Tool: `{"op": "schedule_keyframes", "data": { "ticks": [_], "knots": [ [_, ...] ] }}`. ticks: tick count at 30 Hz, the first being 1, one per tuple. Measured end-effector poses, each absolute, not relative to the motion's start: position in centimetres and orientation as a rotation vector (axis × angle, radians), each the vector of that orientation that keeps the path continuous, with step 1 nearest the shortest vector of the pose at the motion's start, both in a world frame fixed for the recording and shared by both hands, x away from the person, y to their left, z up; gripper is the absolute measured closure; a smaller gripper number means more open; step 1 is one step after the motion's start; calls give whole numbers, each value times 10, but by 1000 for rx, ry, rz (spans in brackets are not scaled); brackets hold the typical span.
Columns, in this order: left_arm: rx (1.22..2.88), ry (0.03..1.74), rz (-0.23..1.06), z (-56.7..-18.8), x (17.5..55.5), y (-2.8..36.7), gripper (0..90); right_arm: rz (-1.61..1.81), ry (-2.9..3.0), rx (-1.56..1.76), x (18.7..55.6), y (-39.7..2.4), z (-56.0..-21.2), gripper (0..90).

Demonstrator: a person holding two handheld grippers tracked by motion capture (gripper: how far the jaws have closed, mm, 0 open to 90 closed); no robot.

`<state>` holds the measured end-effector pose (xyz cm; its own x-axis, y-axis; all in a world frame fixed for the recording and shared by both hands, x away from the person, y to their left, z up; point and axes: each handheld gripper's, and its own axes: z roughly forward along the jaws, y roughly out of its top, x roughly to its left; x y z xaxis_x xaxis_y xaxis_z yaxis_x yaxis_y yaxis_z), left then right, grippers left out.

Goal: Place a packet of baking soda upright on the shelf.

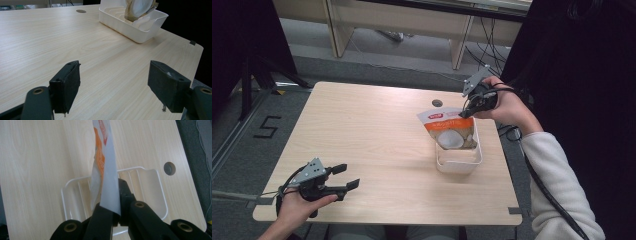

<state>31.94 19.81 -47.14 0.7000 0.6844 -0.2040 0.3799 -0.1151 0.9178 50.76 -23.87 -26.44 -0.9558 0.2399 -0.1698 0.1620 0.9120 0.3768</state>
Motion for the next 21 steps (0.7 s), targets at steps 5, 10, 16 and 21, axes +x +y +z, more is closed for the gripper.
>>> {"op": "schedule_keyframes", "data": {
  "ticks": [5,10,16,21],
  "knots": [
    [1732,858,321,-472,320,198,253,525,2865,286,510,-238,-266,900],
    [1731,858,322,-472,320,198,252,520,2858,295,510,-237,-269,900],
    [1730,857,322,-471,319,198,252,521,2853,298,511,-238,-269,900],
    [1733,857,322,-472,320,198,252,526,2849,292,513,-239,-274,900]
  ]
}}
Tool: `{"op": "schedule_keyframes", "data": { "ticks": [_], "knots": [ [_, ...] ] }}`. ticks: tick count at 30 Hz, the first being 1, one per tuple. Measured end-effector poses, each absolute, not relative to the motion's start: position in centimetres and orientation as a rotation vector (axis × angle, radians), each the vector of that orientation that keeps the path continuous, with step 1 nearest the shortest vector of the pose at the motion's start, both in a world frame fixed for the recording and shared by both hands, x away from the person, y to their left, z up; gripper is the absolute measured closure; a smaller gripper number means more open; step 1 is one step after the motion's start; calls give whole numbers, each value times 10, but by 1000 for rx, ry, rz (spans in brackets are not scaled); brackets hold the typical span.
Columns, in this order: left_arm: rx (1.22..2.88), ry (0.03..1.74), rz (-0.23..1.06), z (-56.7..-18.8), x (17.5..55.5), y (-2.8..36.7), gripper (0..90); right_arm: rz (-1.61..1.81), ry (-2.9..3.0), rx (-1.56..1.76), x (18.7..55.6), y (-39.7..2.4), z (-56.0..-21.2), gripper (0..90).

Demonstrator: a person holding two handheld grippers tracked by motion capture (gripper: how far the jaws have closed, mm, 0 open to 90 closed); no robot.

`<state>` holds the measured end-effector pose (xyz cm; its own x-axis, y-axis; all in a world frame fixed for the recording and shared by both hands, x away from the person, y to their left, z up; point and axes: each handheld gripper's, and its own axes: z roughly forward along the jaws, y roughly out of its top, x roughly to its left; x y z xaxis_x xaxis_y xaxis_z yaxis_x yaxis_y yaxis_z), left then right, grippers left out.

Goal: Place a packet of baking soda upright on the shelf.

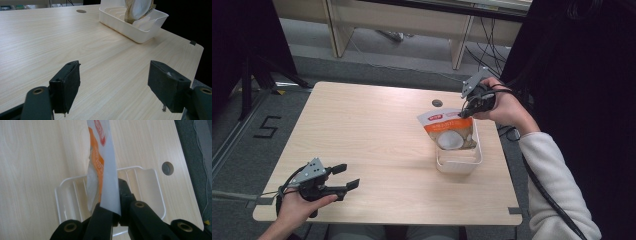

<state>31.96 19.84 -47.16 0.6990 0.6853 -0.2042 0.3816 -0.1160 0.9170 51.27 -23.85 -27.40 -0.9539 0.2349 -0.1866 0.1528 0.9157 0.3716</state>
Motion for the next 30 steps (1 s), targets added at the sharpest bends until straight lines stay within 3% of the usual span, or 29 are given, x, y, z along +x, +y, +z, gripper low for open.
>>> {"op": "schedule_keyframes", "data": {
  "ticks": [30],
  "knots": [
    [1742,828,329,-472,322,199,252,583,2803,303,517,-251,-294,900]
  ]
}}
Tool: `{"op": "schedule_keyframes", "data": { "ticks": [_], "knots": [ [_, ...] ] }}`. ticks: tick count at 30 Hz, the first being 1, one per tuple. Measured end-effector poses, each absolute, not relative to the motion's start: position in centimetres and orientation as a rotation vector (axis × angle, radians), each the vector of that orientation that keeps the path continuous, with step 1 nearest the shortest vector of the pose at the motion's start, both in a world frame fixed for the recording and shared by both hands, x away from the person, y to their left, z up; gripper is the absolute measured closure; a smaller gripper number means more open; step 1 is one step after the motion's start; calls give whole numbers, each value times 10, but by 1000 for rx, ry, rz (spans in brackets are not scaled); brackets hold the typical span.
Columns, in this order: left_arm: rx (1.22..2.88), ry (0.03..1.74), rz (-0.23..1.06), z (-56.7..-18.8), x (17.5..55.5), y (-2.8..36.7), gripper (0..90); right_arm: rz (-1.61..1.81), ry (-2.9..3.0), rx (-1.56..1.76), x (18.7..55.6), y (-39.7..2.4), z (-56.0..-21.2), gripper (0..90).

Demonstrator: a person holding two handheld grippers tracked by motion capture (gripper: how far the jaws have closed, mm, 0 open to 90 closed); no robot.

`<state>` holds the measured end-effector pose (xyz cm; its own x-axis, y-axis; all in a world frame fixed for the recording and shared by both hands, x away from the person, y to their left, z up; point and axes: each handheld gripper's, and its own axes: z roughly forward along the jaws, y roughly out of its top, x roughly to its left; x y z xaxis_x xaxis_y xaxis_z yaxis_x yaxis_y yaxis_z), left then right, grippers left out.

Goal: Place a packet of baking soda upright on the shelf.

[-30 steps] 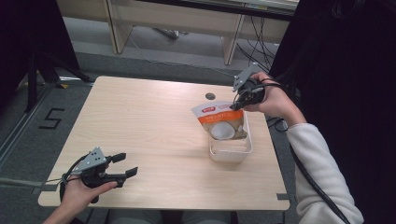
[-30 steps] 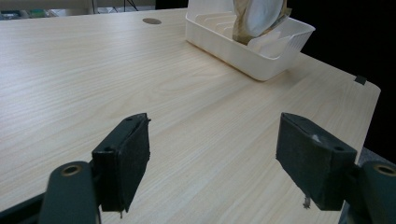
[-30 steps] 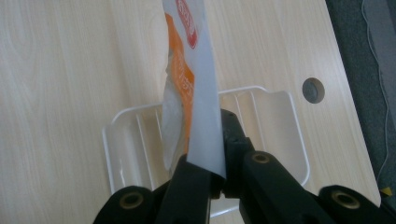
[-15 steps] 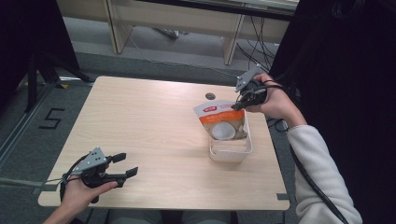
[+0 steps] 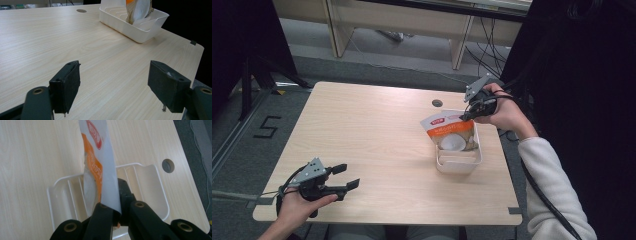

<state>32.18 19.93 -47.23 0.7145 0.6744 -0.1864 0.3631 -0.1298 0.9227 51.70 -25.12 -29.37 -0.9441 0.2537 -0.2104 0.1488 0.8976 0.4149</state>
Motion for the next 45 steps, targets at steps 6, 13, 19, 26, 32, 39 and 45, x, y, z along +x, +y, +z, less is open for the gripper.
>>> {"op": "schedule_keyframes", "data": {
  "ticks": [6,13,19,26,32,39,45],
  "knots": [
    [1739,833,326,-472,321,199,252,611,2800,324,518,-256,-296,900],
    [1739,834,327,-472,321,199,252,618,2804,382,517,-263,-302,900],
    [1737,846,323,-472,321,199,252,596,2808,416,518,-272,-309,900],
    [1743,840,326,-473,322,199,252,525,2836,418,518,-278,-317,900],
    [1735,858,321,-473,321,198,252,459,2853,477,518,-282,-323,900],
    [1744,843,326,-473,321,198,252,425,2879,461,519,-284,-324,900],
    [1736,862,320,-473,321,198,252,403,2874,481,518,-284,-325,900]
  ]
}}
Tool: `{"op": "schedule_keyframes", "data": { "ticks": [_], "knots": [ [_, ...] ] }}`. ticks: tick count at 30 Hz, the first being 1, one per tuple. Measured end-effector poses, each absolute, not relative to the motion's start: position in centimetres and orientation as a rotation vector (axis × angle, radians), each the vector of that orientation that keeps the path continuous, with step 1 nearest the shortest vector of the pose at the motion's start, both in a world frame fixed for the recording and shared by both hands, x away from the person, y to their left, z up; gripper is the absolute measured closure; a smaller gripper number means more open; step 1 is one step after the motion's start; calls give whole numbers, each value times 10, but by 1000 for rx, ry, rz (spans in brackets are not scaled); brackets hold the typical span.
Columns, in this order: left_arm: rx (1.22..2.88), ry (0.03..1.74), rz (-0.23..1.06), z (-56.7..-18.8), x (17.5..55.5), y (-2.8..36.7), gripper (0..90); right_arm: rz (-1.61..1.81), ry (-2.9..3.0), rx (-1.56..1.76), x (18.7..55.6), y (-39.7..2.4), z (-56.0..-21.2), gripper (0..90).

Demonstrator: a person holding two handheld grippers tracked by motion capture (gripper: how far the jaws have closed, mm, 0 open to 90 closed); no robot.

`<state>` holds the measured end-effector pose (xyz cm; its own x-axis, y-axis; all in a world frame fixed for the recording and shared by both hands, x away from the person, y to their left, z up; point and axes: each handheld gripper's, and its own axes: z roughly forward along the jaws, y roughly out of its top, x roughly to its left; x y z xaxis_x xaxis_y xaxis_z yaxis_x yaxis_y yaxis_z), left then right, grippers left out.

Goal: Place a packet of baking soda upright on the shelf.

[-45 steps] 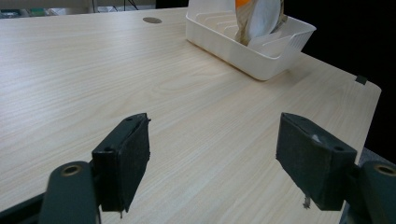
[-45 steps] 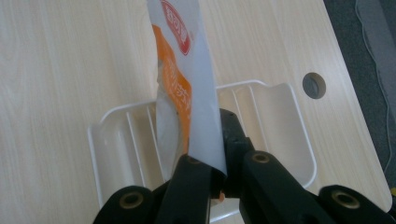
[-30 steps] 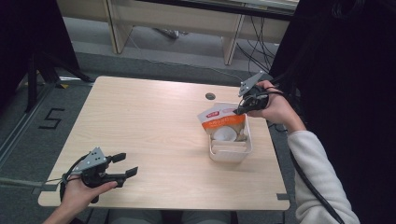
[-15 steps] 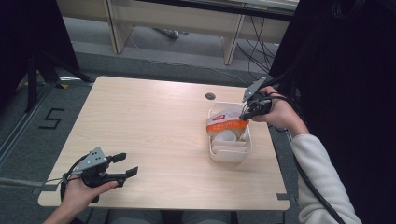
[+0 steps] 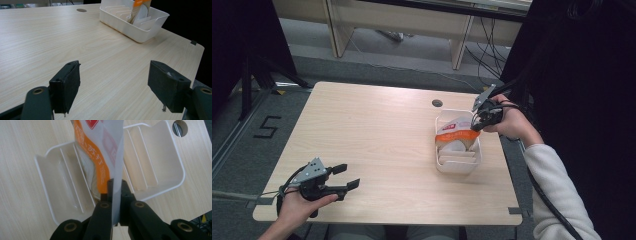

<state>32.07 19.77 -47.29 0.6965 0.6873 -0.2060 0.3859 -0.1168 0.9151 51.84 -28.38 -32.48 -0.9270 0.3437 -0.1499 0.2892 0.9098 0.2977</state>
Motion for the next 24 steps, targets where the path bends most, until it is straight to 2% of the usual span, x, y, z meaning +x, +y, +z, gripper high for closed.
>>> {"op": "schedule_keyframes", "data": {
  "ticks": [3,10,17,24],
  "knots": [
    [1736,861,319,-473,321,198,252,395,2869,496,517,-283,-324,893],
    [1736,865,318,-473,321,197,252,504,2855,604,512,-282,-318,688],
    [1746,846,327,-473,321,198,251,576,2818,647,502,-271,-306,567],
    [1742,863,321,-473,321,197,251,661,2758,647,491,-257,-294,523]
  ]
}}
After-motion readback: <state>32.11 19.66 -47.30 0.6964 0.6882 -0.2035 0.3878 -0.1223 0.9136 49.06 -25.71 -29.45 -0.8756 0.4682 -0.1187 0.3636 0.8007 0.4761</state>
